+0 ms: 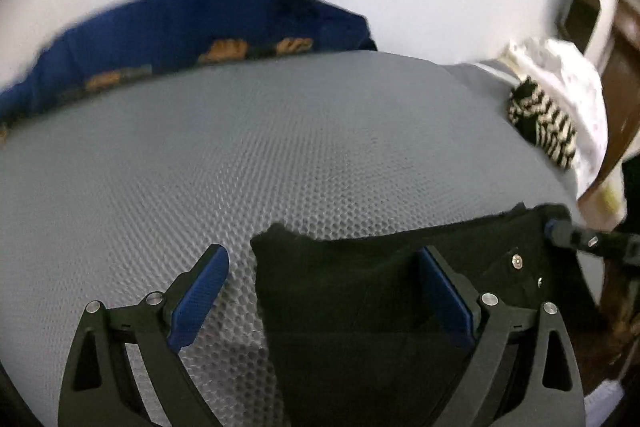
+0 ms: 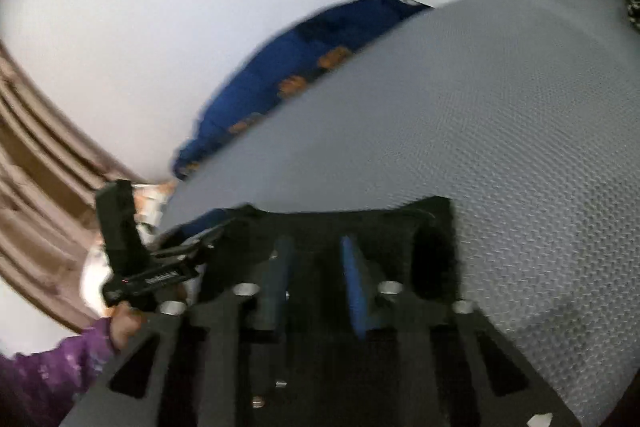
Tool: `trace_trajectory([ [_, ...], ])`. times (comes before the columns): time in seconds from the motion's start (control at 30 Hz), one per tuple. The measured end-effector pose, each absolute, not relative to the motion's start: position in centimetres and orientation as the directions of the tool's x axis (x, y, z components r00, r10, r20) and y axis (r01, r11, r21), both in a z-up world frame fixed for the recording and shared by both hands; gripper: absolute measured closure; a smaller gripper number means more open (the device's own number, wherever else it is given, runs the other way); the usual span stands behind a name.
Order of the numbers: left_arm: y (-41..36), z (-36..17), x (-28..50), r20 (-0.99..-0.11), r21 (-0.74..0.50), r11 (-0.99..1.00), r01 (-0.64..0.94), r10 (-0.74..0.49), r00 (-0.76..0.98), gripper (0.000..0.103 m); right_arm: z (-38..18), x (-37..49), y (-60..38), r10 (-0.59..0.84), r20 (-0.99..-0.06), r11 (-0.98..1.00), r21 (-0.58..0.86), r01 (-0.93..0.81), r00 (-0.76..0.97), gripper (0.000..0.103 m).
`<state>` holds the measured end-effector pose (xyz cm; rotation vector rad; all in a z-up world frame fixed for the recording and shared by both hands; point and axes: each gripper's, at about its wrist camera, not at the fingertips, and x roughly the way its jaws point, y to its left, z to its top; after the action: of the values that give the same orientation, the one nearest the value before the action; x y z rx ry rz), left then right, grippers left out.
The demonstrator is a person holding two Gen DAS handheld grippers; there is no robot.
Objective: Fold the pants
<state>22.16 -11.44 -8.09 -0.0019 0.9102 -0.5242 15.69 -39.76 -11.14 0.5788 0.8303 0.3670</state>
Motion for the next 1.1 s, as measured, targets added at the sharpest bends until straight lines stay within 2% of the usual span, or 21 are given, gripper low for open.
trace_trajectory([
  [0.03, -11.0, -8.6, 22.5, -0.752, -0.247, 0.878, 0.411, -0.441, 0.489, 0.009, -11.7, 15.8, -39.9, 0.518, -0.589, 0.782, 0.62, -0.065, 0.62, 0.103],
  [0.17, -11.1, -9.5, 23.2, -0.766, -0.278, 0.877, 0.392, -0.448, 0.461, 0.008, -13.5, 15.4, -40.9, 0.545, -0.576, 0.739, 0.673, -0.024, 0.609, 0.103],
  [0.23, -11.1, -8.5, 22.6, -0.763, -0.248, 0.885, 0.395, -0.43, 0.484, 0.01, -12.7, 15.1, -40.7, 0.521, -0.598, 0.769, 0.639, -0.03, 0.609, 0.103],
  [0.3, -10.5, -6.4, 21.2, -0.723, -0.219, 0.893, 0.394, -0.42, 0.549, 0.011, -10.8, 14.0, -40.2, 0.497, -0.581, 0.786, 0.616, -0.051, 0.645, 0.093],
  [0.33, -10.0, -5.2, 20.4, -0.695, -0.216, 0.895, 0.39, -0.421, 0.582, 0.011, -9.4, 13.2, -39.8, 0.484, -0.564, 0.799, 0.597, -0.074, 0.669, 0.083],
  [0.37, -9.4, -4.3, 19.6, -0.675, -0.226, 0.896, 0.383, -0.427, 0.601, 0.01, -8.5, 12.4, -39.4, 0.472, -0.561, 0.814, 0.573, -0.093, 0.68, 0.068],
  [0.4, -8.7, -3.4, 18.8, -0.657, -0.246, 0.893, 0.376, -0.439, 0.613, 0.01, -7.3, 11.4, -38.6, 0.448, -0.57, 0.842, 0.529, -0.109, 0.689, 0.061],
  [0.47, -7.2, -1.7, 16.7, -0.618, -0.298, 0.88, 0.37, -0.473, 0.628, 0.01, -5.6, 8.9, -37.2, 0.388, -0.584, 0.885, 0.453, -0.111, 0.713, 0.037],
  [0.53, -5.9, -0.5, 14.2, -0.588, -0.278, 0.899, 0.338, -0.438, 0.68, 0.009, -4.5, 6.5, -35.5, 0.343, -0.595, 0.909, 0.407, -0.095, 0.727, 0.025],
  [0.7, -5.0, 1.2, 9.4, -0.518, -0.131, 0.953, 0.273, -0.301, 0.801, 0.006, -2.7, 3.7, -31.4, 0.172, -0.646, 0.973, 0.228, -0.027, 0.743, 0.022],
  [0.8, -5.5, 0.8, 7.5, -0.519, -0.06, 0.951, 0.302, -0.288, 0.805, 0.005, -2.3, 2.9, -30.8, 0.192, -0.628, 0.964, 0.263, -0.026, 0.754, 0.018],
  [0.87, -5.9, 0.5, 6.8, -0.528, -0.042, 0.947, 0.317, -0.291, 0.798, 0.005, -2.5, 2.3, -30.5, 0.189, -0.625, 0.961, 0.275, -0.014, 0.758, 0.014],
  [1.0, -6.0, -0.3, 6.0, -0.545, -0.02, 0.945, 0.328, -0.285, 0.788, 0.003, -3.1, 2.1, -30.2, 0.192, -0.625, 0.962, 0.271, -0.02, 0.757, 0.014],
  [1.03, -6.1, -0.7, 6.6, -0.56, -0.012, 0.945, 0.326, -0.276, 0.781, 0.001, -3.1, 2.3, -30.9, 0.164, -0.627, 0.969, 0.248, -0.005, 0.761, 0.011],
  [1.07, -6.1, -1.3, 7.2, -0.588, -0.025, 0.942, 0.335, -0.285, 0.757, 0.001, -3.2, 2.6, -32.2, 0.146, -0.632, 0.97, 0.243, 0.015, 0.761, 0.003],
  [1.1, -5.9, -2.1, 8.5, -0.644, -0.076, 0.929, 0.363, -0.324, 0.693, 0.001, -3.4, 2.9, -33.3, 0.156, -0.643, 0.966, 0.257, 0.019, 0.75, 0.002],
])
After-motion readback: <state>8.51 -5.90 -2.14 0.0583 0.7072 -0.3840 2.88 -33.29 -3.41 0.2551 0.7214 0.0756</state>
